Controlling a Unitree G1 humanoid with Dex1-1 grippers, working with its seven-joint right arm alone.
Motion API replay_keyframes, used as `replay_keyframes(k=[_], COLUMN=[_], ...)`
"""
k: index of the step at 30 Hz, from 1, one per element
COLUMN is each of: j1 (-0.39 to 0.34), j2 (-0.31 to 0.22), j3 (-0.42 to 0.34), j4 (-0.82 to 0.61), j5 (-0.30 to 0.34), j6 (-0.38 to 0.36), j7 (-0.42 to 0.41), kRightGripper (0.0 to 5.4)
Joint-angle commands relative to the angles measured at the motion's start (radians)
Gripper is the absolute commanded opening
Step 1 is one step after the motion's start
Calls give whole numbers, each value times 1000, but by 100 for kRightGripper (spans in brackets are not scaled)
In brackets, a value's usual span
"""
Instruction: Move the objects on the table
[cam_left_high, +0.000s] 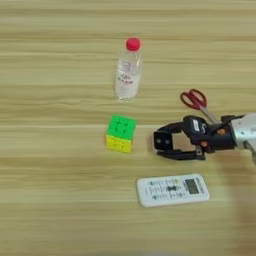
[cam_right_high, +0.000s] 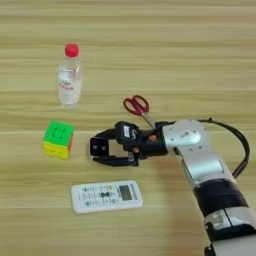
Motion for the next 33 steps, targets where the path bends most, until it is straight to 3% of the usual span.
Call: replay_keyframes(k=[1, 9, 13, 18, 26, 33], j1=[-39, -14, -49, -99, -147, -164], j2=[3, 70, 113, 159, 175, 171], j3=[-6, 103, 167, 247, 343, 370], j4=[-137, -304, -290, -234, -187, -165], j5=[77, 133, 90, -8, -122, -141], j6=[54, 171, 184, 173, 170, 173], j7=[-2, 57, 50, 23, 41, 70], kRightGripper=[248, 248, 248, 248, 248, 248])
